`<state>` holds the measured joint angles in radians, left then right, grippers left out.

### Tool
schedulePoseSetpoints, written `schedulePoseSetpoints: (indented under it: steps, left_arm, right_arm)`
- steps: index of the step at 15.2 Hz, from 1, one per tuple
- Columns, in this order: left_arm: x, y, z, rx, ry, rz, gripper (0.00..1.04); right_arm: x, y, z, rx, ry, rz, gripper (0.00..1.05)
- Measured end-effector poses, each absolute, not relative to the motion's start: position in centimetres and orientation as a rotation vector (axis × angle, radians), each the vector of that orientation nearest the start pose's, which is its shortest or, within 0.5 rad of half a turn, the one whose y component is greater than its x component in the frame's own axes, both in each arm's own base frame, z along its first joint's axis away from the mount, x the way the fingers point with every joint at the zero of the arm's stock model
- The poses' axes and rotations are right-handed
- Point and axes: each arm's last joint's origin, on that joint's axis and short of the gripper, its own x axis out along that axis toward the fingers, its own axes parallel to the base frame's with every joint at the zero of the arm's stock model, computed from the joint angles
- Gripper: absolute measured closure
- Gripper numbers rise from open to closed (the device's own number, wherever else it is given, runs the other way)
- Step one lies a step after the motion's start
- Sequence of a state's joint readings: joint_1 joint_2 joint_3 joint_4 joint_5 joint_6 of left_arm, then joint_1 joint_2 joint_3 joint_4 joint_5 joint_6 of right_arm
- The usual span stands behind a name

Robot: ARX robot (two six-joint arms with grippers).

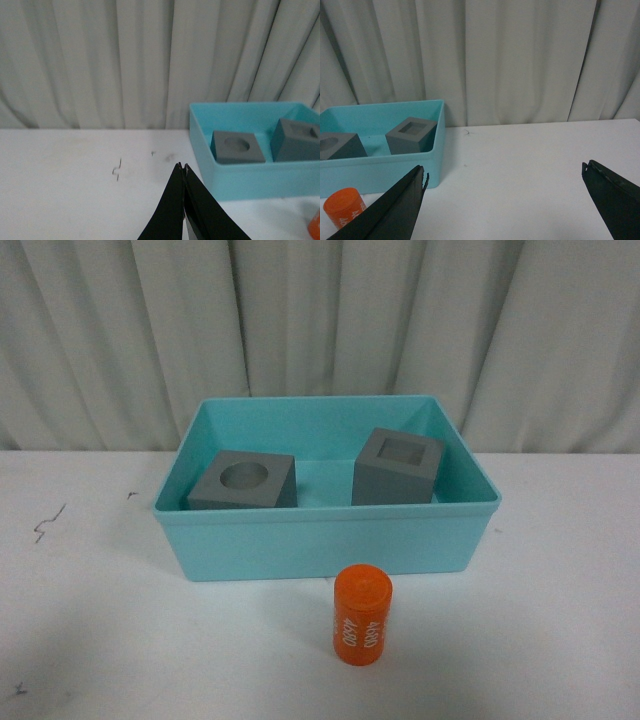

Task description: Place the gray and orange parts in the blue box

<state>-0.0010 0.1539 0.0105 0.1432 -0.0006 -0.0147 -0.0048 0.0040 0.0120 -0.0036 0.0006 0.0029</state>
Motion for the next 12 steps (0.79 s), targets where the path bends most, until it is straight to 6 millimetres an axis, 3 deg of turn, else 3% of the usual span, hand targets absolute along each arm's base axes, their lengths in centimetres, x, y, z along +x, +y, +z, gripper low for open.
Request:
schedulePoseSetpoints:
  steps: [4,5,8,9,12]
  left_arm:
    - [9.75,0.0,16.58,-0.014,0.004,0.001,1.03]
    - [9.75,0.0,16.65,-0.015,-0.003,0.0,0.97]
    - [9.75,0.0,16.63,-0.014,-0.001,0.0,0.61]
    - [9.75,0.0,16.63,-0.014,-0.001,0.0,0.39]
    - [9.75,0.0,16.62,-0.014,-0.001,0.0,0.05]
  right_arm:
    - [9.72,-0.05,16.69,0.003,-0.004,-0.005,0.06]
    - [9.72,-0.05,16.69,0.003,-0.004,-0.005,0.06]
    - [9.72,-0.05,16.7,0.003,-0.005,-0.005,0.06]
    - [9.72,-0.05,16.7,0.003,-0.005,-0.005,0.06]
    - [9.72,-0.05,16.7,0.003,-0.005,-0.005,0.06]
